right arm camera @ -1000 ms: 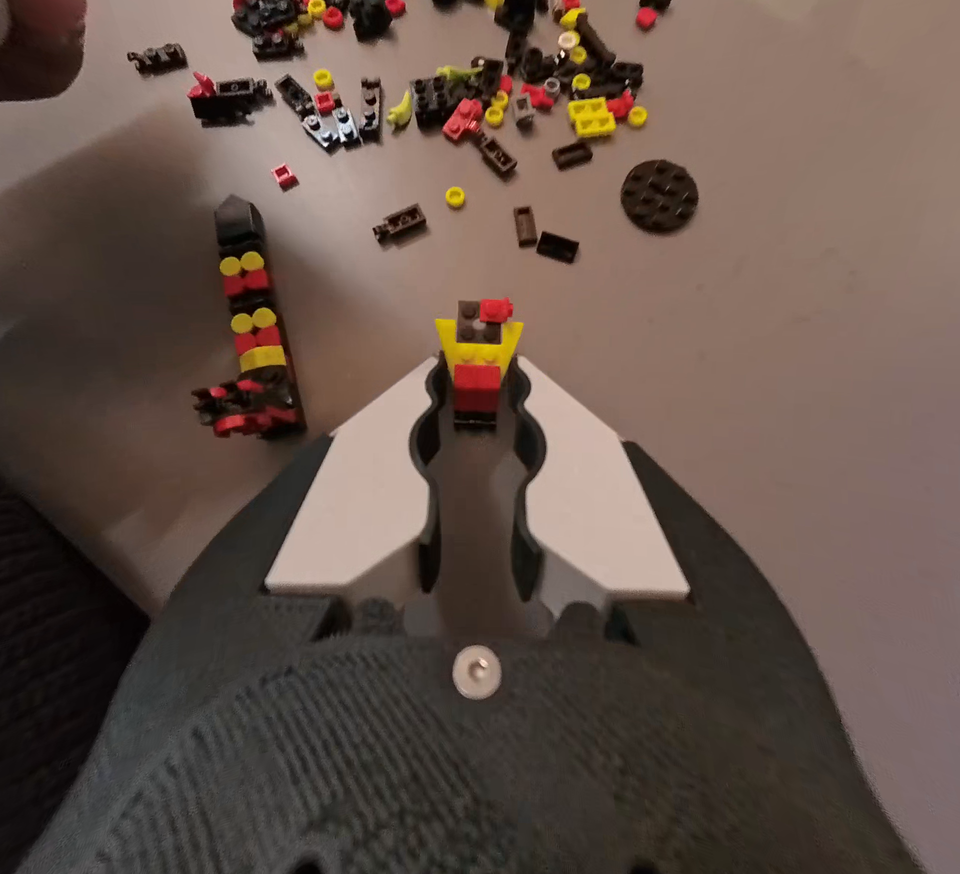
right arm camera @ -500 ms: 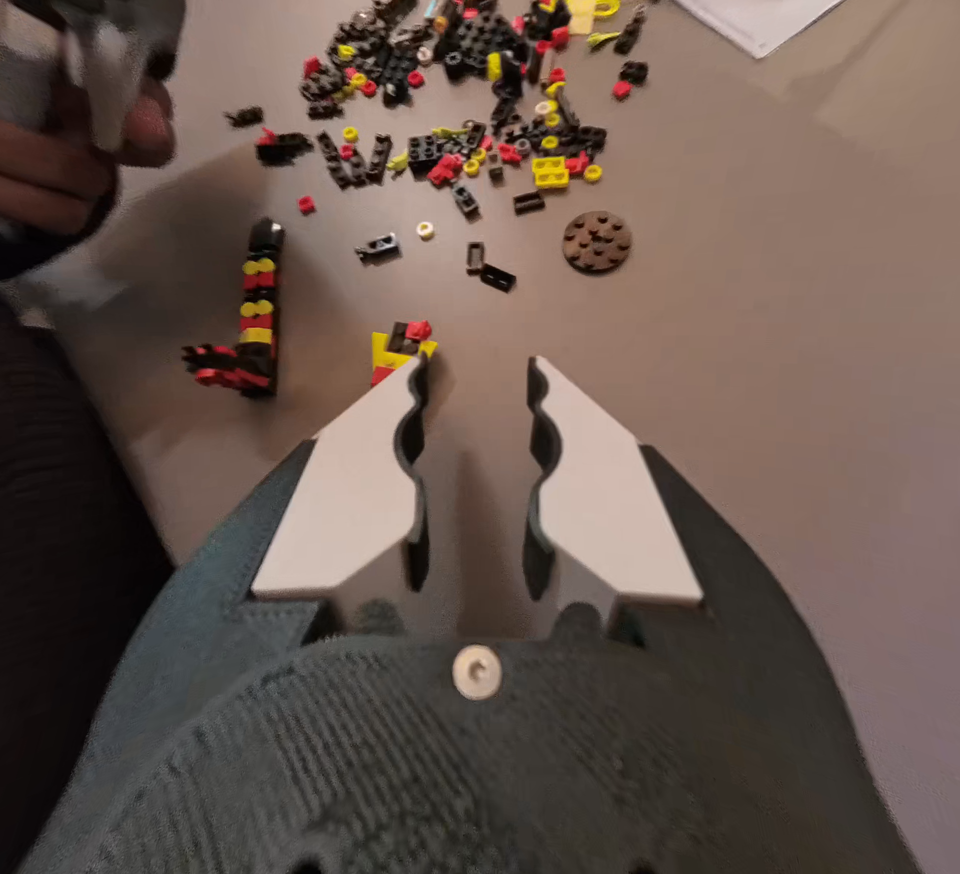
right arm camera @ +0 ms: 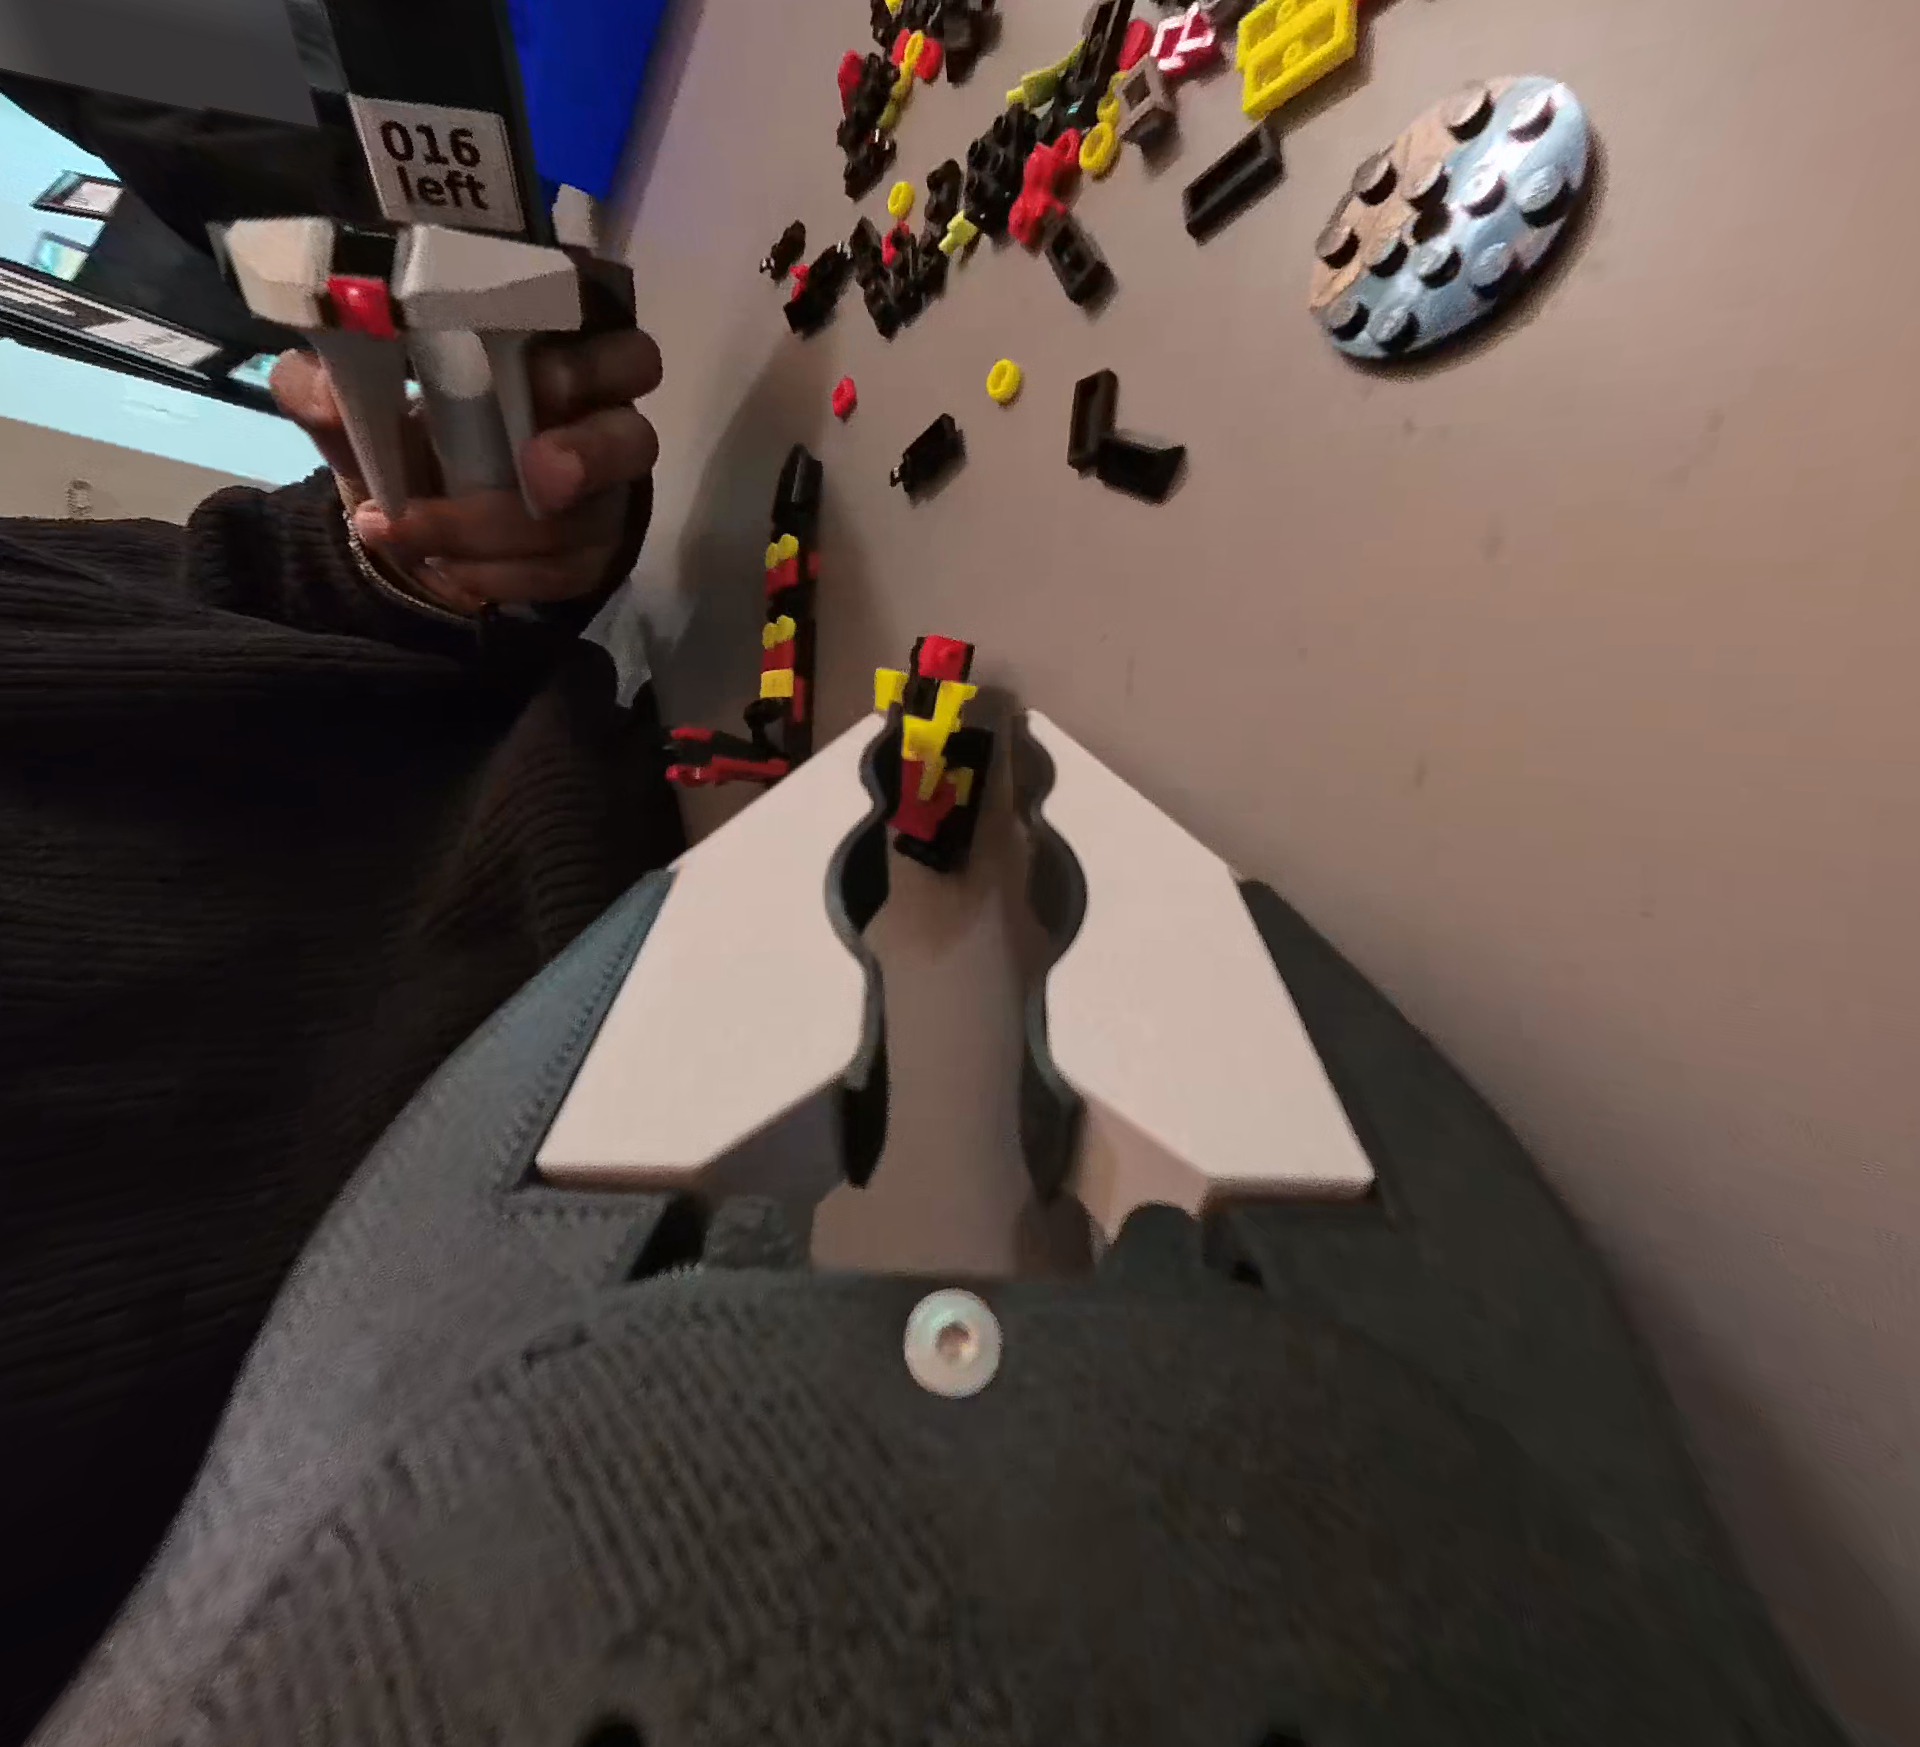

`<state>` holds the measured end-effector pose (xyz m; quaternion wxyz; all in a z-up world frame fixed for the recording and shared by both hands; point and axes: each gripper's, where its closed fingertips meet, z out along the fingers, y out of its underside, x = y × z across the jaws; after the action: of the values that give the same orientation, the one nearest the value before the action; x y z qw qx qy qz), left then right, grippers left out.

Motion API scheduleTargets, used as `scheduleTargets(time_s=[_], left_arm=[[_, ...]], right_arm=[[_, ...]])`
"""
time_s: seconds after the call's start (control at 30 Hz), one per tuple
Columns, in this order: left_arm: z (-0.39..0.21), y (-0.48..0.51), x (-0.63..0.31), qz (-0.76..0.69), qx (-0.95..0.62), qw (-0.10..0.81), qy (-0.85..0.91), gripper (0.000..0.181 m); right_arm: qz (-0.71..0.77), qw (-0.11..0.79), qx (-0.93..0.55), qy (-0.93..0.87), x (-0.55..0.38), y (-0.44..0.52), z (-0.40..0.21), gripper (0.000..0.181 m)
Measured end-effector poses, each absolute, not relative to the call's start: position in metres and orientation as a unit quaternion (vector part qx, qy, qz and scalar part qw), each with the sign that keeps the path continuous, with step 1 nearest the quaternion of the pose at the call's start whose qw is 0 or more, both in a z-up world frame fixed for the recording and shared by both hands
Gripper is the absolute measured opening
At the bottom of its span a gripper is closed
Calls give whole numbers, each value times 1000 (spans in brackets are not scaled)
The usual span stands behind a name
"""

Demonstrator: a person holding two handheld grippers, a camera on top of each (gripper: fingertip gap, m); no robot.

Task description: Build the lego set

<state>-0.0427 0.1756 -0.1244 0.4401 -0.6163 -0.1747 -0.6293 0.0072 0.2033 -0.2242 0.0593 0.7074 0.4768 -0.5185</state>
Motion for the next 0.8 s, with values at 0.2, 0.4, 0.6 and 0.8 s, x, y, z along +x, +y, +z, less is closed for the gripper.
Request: scheduleTargets(time_s=[0.2, 0.4, 0.6, 0.8], left_arm=[[-126, 175, -40, -632, -619, 434, -171, 6], [-128, 176, -42, -626, -623, 438, -168, 6], [-123, 174, -38, -587, -647, 473, -115, 6], [-108, 168, -34, -552, -650, 520, -54, 6]], right_arm=[[-551, 114, 688, 457, 5, 194, -218, 6], [-626, 60, 652, 424, -6, 202, -179, 3], [-661, -79, 612, 428, -20, 202, -126, 3], [-598, -191, 593, 505, -23, 190, -114, 3]])
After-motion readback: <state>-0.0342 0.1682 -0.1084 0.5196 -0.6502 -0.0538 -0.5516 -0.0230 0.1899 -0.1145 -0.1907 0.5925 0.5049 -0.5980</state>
